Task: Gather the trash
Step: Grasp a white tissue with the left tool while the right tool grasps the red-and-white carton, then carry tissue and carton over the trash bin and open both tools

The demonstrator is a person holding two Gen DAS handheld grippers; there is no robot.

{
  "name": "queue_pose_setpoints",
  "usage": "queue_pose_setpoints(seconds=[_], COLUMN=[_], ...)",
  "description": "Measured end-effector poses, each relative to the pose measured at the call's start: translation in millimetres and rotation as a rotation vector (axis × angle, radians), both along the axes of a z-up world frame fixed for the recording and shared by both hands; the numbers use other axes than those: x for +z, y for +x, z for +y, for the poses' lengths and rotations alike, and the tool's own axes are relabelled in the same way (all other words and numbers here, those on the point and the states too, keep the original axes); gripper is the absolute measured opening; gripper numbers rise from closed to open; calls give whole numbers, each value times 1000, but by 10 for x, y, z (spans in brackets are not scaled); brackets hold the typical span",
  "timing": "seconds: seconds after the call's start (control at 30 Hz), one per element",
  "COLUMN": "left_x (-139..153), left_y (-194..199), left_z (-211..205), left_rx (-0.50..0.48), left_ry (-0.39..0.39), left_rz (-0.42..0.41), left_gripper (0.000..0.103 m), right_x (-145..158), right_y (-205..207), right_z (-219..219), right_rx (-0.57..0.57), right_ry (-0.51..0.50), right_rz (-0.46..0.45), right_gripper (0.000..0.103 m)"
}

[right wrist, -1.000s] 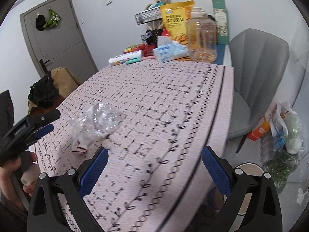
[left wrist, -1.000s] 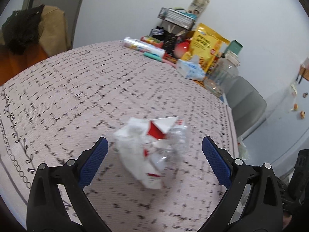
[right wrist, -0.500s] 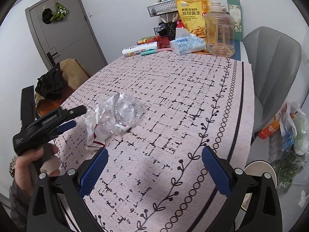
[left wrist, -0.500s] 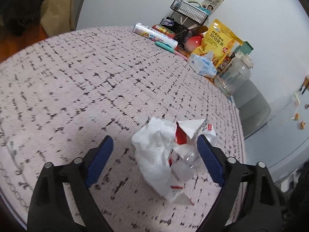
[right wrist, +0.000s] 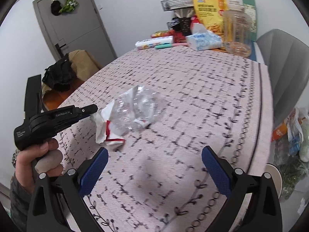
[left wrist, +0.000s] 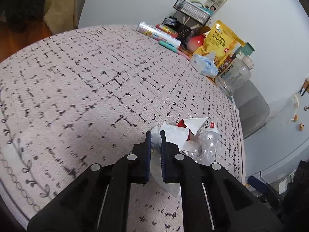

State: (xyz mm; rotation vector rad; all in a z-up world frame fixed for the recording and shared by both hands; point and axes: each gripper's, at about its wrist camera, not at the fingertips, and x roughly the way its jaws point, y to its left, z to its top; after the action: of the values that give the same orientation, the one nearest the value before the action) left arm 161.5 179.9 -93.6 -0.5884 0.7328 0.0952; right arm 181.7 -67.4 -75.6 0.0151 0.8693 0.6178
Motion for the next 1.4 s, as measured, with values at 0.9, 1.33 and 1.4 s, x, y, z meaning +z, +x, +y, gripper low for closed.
queue_pose_setpoints(seconds=[0.9,1.33,1.4], left_x=[307,637,682], left_y=[-564,-264,-202], left_z=[1,-722,-849], left_rx=[65,-77,-101], left_ry=[39,83,86], left_rz=[-60,-122,-130], left_gripper=[9,9,9], right_x=[-232,83,95], right_y=[-9,17,39], right_z=[567,-296,-465], right_rx=[133,-3,-35], right_ry=[-20,23,24], right_rz=[60,-8,-11], right_gripper=[3,3,3])
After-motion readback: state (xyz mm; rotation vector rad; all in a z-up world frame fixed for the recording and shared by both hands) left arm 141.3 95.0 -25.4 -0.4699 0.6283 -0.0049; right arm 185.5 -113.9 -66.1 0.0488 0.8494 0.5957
